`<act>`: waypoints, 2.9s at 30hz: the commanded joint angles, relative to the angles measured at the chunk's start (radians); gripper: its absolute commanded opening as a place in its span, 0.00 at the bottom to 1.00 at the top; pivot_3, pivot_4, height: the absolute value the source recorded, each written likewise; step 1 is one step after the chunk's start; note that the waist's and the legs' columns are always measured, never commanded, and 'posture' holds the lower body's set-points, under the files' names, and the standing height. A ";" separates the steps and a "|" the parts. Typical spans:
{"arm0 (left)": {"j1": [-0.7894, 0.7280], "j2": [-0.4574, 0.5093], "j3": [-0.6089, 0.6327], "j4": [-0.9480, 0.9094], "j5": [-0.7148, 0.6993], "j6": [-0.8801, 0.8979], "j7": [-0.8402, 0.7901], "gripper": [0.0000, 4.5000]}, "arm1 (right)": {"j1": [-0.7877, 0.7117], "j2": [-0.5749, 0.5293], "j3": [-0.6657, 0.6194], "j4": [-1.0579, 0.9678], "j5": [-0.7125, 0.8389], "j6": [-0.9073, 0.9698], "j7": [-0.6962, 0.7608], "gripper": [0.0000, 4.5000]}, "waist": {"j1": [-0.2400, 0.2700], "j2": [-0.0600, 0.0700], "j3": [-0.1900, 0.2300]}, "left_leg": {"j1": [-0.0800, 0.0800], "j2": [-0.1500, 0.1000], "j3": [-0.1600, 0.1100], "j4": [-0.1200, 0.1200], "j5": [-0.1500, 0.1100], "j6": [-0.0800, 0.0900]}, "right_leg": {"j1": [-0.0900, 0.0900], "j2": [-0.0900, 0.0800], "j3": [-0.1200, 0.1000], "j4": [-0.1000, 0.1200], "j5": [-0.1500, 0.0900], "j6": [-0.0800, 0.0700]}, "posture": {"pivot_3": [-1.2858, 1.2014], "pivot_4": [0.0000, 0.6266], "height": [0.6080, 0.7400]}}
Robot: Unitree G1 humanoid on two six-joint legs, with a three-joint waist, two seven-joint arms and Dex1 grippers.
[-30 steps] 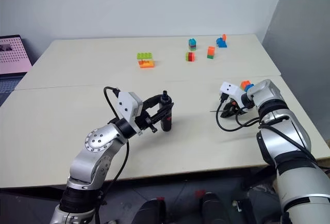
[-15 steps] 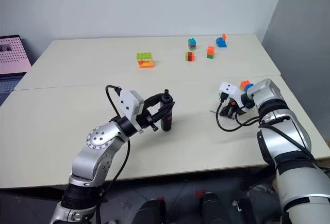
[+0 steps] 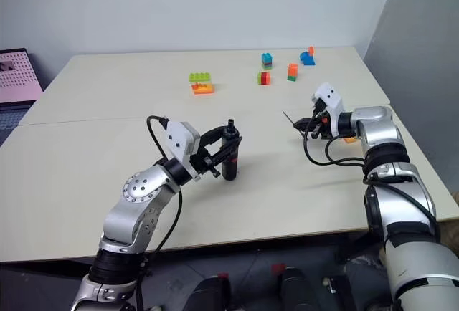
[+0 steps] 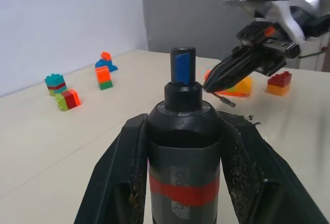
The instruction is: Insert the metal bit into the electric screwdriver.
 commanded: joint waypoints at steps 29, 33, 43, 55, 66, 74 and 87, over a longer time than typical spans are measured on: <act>-0.151 -0.096 -0.007 -0.031 -0.100 0.068 -0.036 0.36 | 0.306 0.217 -0.190 -1.084 0.597 0.425 -0.522 0.00 | 0.018 -0.001 0.001 | -0.016 0.000 -0.001 0.000 0.000 0.000 | -0.009 0.000 -0.002 -0.012 0.003 0.005 | 0.52 0.24 1.00; -0.179 -0.045 -0.004 -0.004 -0.189 0.126 -0.169 0.36 | 0.302 0.183 -0.198 -1.091 0.703 0.467 -0.479 0.00 | 0.019 -0.001 0.001 | -0.016 0.000 -0.001 0.000 0.000 0.000 | -0.009 0.000 -0.002 -0.012 0.002 0.004 | 0.52 0.24 1.00; -0.152 0.011 -0.073 0.115 -0.120 0.032 -0.308 0.36 | 0.321 0.119 -0.182 -1.075 0.816 0.479 -0.394 0.00 | 0.021 -0.001 0.001 | -0.016 0.000 -0.001 0.000 0.000 0.000 | -0.009 0.000 -0.002 -0.013 0.002 0.003 | 0.52 0.24 1.00; -0.146 0.066 -0.045 0.200 -0.075 -0.082 -0.370 0.36 | 0.295 0.081 -0.081 -0.966 0.715 0.297 -0.161 0.00 | 0.020 -0.001 0.001 | -0.015 0.000 -0.001 0.000 0.000 0.001 | -0.008 0.000 -0.002 -0.013 0.001 0.001 | 0.52 0.24 1.00; -0.130 0.123 -0.026 0.192 -0.081 -0.095 -0.388 0.36 | 0.243 0.130 -0.026 -0.861 0.658 0.177 -0.075 0.00 | 0.008 -0.001 0.001 | -0.014 0.000 -0.001 0.001 0.000 0.001 | -0.008 0.000 -0.001 -0.011 0.003 0.000 | 0.52 0.24 1.00; -0.103 0.167 0.004 0.196 -0.082 -0.096 -0.386 0.36 | 0.239 0.161 0.003 -0.816 0.624 0.123 -0.041 0.00 | 0.004 -0.001 0.001 | -0.013 0.001 -0.001 0.001 0.000 0.001 | -0.008 0.000 -0.001 -0.011 0.003 0.000 | 0.52 0.24 1.00; -0.093 0.156 -0.011 0.184 -0.083 -0.092 -0.379 0.36 | 0.193 0.196 0.041 -0.741 0.584 0.075 0.000 0.00 | 0.004 -0.001 0.001 | -0.010 0.001 -0.001 0.001 0.000 0.001 | -0.005 0.000 -0.001 -0.011 0.003 0.000 | 0.52 0.24 1.00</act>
